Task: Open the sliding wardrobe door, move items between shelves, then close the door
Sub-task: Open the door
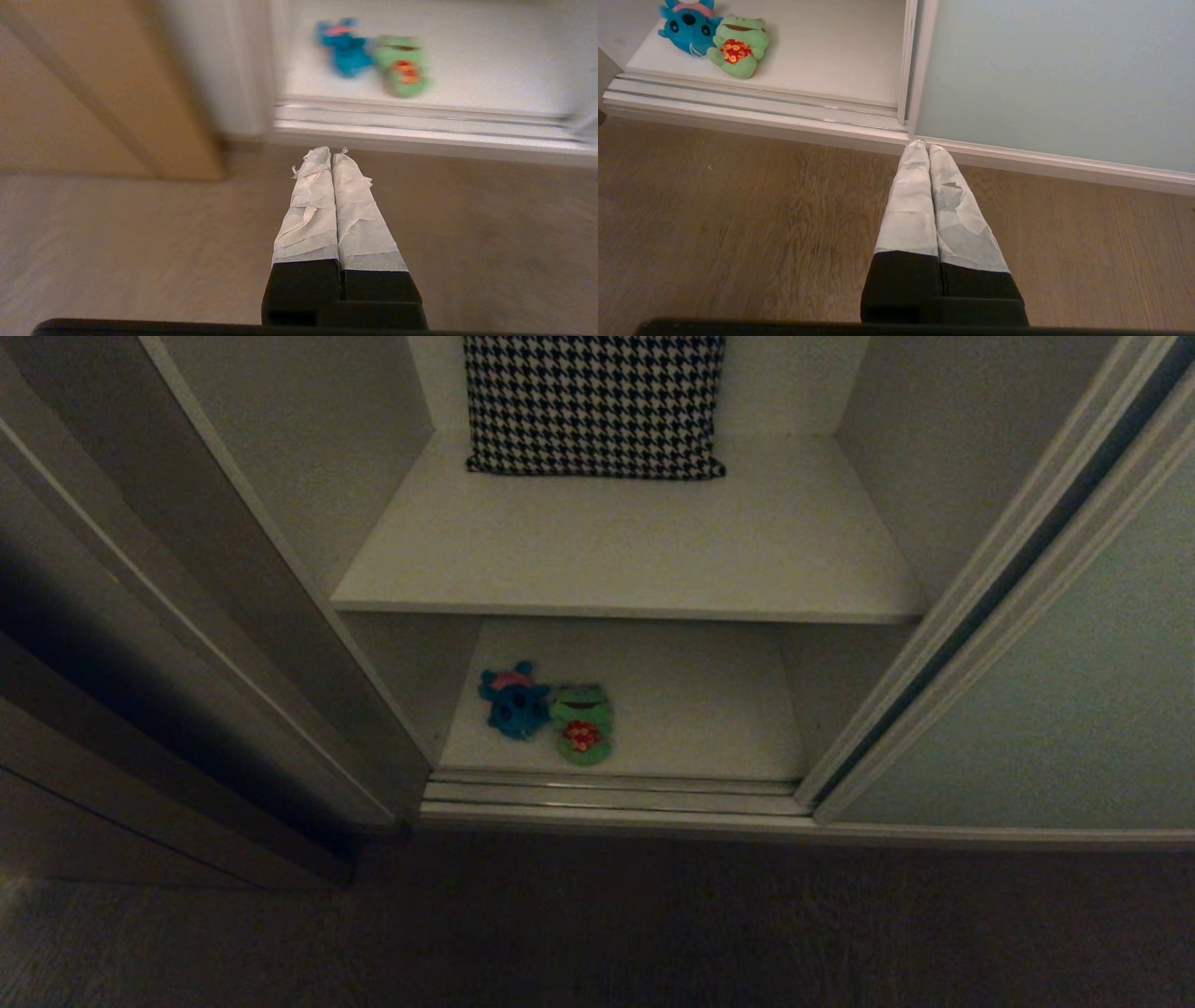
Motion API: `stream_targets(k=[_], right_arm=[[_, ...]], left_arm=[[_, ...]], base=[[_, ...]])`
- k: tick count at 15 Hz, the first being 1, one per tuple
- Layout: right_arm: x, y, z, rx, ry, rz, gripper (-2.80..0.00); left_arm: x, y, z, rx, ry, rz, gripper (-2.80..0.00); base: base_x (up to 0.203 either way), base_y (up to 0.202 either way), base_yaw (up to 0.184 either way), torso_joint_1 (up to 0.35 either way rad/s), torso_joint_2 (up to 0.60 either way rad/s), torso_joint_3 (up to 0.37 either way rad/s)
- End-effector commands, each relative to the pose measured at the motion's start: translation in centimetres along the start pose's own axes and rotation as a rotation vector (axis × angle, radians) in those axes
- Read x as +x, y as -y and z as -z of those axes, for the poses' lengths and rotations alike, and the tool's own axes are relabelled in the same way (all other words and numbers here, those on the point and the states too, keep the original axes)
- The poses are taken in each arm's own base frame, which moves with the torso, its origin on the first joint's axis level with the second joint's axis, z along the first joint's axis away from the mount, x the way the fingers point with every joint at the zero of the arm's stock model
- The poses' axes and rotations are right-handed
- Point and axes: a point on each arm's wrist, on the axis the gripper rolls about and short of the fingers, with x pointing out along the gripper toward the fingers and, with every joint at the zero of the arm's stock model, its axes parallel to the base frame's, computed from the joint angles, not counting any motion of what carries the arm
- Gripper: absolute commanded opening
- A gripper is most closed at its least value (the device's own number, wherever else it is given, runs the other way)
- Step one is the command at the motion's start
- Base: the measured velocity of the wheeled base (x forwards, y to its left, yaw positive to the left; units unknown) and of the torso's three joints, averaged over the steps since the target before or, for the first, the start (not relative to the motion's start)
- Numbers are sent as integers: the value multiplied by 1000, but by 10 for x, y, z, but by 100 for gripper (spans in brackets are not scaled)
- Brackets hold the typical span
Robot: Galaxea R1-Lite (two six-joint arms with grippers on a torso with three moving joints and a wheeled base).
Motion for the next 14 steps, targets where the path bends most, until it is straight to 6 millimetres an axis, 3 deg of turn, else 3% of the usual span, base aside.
stream_targets(k=[1,10,14], right_arm=[[0,0,0,-1,2,-1,-280],[0,0,0,-1,2,-1,-280],[0,0,0,-1,2,-1,-280]], left_arm=[[0,-1,6,9,-12,-31,-280],[0,-1,6,15,-17,-20,-280],[0,-1,5,15,-19,-20,-280]], base=[[0,0,0,0,0,0],[0,0,0,0,0,0],[0,0,0,0,2,-139]])
